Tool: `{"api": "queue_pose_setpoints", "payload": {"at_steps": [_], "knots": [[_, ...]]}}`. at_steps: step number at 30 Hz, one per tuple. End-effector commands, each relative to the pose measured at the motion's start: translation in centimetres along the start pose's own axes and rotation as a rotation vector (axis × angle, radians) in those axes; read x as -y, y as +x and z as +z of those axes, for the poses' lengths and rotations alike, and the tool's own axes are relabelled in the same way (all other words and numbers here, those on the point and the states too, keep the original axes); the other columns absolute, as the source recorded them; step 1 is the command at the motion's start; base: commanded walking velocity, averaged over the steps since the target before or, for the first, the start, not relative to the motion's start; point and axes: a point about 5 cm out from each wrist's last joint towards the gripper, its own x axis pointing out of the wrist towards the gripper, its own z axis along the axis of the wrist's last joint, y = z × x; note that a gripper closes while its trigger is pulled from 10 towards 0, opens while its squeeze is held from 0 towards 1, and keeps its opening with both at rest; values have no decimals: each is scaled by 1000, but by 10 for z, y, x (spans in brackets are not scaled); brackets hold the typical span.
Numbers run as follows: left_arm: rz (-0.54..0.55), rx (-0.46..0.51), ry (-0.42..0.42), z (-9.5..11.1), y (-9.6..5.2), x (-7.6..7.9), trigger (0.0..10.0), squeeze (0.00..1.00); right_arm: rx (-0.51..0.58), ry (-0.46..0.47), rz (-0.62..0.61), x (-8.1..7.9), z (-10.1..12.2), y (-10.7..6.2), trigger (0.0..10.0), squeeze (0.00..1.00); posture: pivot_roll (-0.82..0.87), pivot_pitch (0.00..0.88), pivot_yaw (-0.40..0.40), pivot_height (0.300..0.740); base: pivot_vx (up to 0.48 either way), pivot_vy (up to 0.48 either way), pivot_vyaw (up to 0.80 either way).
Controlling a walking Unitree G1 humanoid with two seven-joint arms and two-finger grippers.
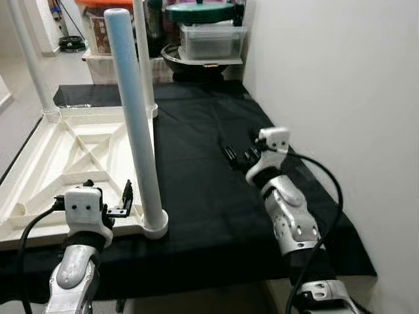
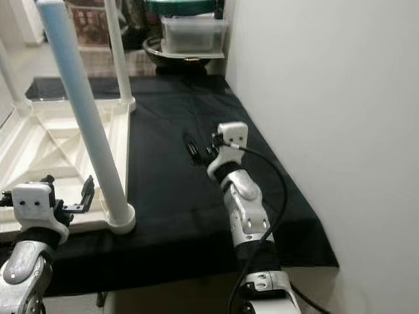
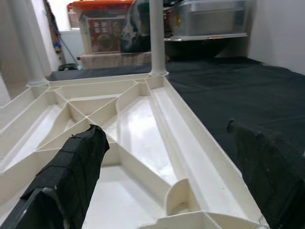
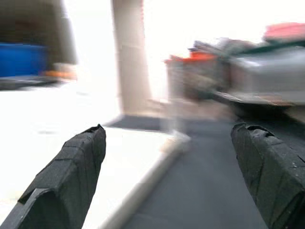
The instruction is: Building children table
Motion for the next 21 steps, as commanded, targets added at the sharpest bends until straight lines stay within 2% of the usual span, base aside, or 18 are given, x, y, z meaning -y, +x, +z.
{"api": "queue_pose_setpoints", "payload": {"at_steps": [1,2,5,7,8,11,17,21], "knots": [[-5,-15,4,-2,-1,-1,10000,0,2,56,161,-9,9,-2,10000,0,4,0,-56,740,0,0,0],[-9,-16,5,-2,-1,0,10000,0,5,64,261,-11,18,-4,10000,0,4,0,-58,740,0,0,0],[-12,-16,5,-3,-1,1,10000,0,5,67,316,-11,24,-5,10000,0,4,0,-58,740,0,0,0],[-16,-16,5,-3,-1,2,10000,0,-19,-2,365,-1,34,-1,10000,0,9,0,-66,740,0,0,0],[-16,-16,5,-3,-1,2,10000,0,-19,-2,365,-1,34,-1,10000,0,9,0,-66,740,0,0,0],[-13,-17,4,-4,-1,3,10000,0,-30,-91,387,11,49,6,10000,0,12,0,-71,740,0,0,0],[-13,-22,3,-5,-3,3,10000,0,-3,-103,434,8,68,13,10000,0,9,0,-69,740,0,0,0],[-25,-25,-2,-7,-1,7,10000,0,17,-109,535,-6,84,21,10000,0,7,0,-71,740,0,0,0]]}}
